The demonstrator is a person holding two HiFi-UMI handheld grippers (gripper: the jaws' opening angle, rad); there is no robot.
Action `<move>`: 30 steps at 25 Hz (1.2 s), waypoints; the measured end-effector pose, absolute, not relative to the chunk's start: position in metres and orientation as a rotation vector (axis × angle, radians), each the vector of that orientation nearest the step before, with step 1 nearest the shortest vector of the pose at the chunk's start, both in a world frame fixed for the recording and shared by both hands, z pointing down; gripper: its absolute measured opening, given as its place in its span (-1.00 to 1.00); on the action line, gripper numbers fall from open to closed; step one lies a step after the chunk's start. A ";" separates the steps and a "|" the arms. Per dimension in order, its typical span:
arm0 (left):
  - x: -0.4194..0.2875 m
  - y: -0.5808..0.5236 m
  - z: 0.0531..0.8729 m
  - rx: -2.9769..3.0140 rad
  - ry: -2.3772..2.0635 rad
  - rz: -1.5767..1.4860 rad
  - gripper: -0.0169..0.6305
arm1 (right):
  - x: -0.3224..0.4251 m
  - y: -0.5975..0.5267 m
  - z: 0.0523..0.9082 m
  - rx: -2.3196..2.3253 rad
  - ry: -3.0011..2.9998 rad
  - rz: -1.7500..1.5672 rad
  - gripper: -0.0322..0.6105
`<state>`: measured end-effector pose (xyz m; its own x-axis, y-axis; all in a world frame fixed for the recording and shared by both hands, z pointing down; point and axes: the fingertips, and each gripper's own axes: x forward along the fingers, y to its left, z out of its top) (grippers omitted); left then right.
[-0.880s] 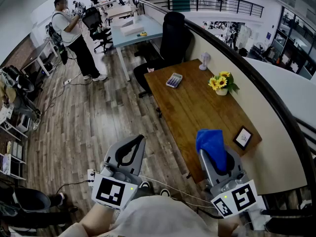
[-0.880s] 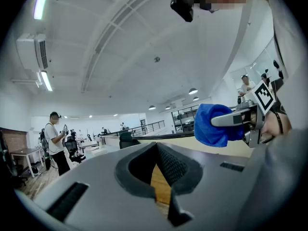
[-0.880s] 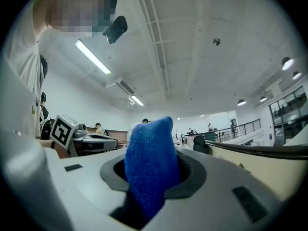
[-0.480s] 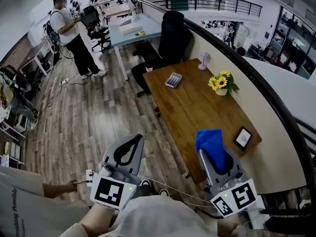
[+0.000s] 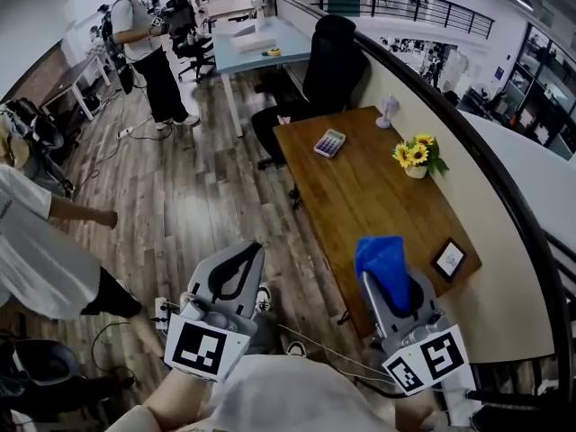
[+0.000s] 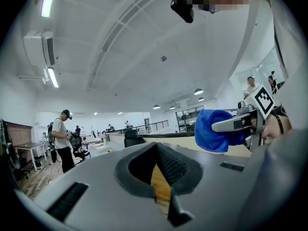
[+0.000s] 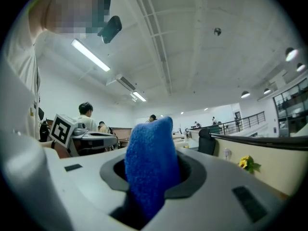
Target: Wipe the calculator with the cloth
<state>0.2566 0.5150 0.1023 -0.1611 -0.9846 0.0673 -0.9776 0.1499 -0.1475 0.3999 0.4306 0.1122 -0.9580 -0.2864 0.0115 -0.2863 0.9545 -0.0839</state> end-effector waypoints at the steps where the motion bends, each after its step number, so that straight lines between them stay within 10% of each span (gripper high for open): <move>1: 0.254 0.514 0.104 -2.005 2.349 -0.242 -0.94 | 0.397 0.430 0.114 -0.455 3.108 -0.132 -0.47; 30: 0.023 0.347 0.134 -2.196 2.264 -0.248 -0.94 | 0.175 0.265 0.155 -0.684 3.171 -0.251 -0.47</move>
<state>0.0226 0.3473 0.1342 -0.0363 -0.9915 0.1253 -0.9950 0.0243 -0.0964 0.1754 0.2648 0.1547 -0.9056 -0.3997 0.1416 -0.4170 0.9001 -0.1261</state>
